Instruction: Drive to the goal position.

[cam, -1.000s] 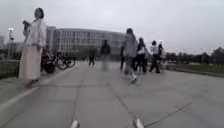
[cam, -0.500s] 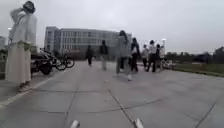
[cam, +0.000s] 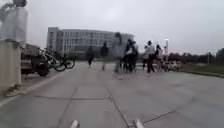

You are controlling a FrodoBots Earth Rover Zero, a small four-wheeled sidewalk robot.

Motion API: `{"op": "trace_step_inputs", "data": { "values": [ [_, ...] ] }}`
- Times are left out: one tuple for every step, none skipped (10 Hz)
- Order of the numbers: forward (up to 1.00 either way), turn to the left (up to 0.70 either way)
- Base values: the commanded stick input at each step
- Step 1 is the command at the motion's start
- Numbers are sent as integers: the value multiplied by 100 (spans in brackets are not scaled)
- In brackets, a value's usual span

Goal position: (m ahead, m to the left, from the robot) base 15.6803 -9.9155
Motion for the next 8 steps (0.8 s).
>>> {"op": "trace_step_inputs", "data": {
  "values": [
    [77,0],
    [77,0],
    [77,0],
    [77,0],
    [77,0],
    [77,0],
    [77,0],
    [77,0]
  ]
}}
